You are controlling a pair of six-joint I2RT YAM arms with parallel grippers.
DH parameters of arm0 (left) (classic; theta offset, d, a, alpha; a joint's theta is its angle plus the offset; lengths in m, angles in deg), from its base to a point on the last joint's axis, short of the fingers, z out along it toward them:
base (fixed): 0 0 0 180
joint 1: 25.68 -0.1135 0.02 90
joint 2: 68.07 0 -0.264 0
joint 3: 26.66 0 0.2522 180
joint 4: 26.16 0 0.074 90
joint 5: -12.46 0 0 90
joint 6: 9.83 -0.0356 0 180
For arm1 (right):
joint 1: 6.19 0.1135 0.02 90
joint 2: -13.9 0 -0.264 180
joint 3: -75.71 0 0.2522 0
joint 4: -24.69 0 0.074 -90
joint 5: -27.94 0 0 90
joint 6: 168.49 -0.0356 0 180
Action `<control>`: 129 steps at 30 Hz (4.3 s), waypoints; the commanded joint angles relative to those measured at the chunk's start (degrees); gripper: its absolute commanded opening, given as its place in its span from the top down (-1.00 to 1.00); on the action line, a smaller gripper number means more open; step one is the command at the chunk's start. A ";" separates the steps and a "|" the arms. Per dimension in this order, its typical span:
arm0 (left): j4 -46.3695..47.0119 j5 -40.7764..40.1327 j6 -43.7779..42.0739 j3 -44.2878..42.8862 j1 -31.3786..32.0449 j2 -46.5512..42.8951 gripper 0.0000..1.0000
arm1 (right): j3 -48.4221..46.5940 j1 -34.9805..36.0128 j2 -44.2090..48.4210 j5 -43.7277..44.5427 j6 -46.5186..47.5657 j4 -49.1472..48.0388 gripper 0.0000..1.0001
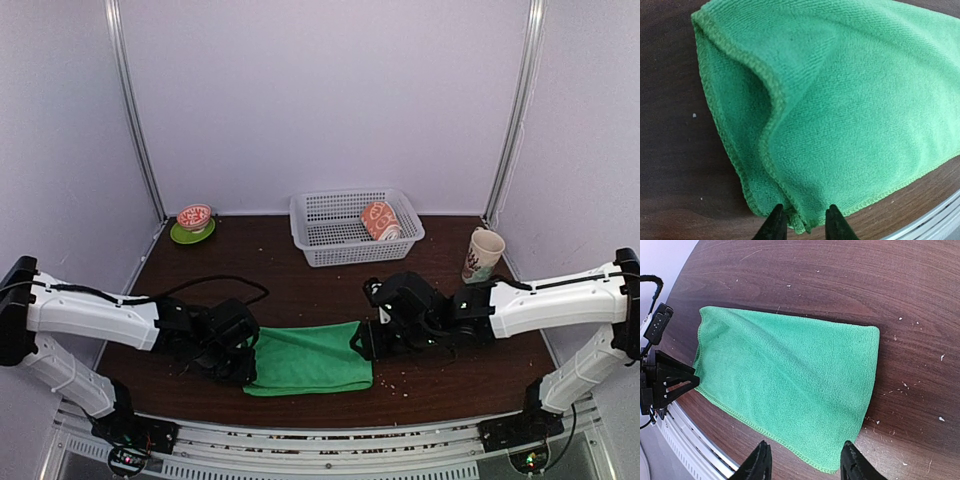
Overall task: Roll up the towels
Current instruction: Smooth out the towel at the center of the board.
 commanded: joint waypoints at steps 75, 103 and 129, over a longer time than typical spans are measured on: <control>6.06 10.70 -22.47 -13.49 -9.95 4.81 0.00 | -2.30 -4.16 -3.59 -3.79 0.57 -0.67 0.15; 13.98 14.47 -18.42 -3.19 -0.52 9.95 0.10 | -12.72 -14.33 -17.81 -10.86 4.31 -1.21 0.21; 11.04 6.99 -22.55 -14.37 -3.18 9.77 0.11 | 11.19 -8.95 -8.47 -16.46 -6.95 -17.47 0.25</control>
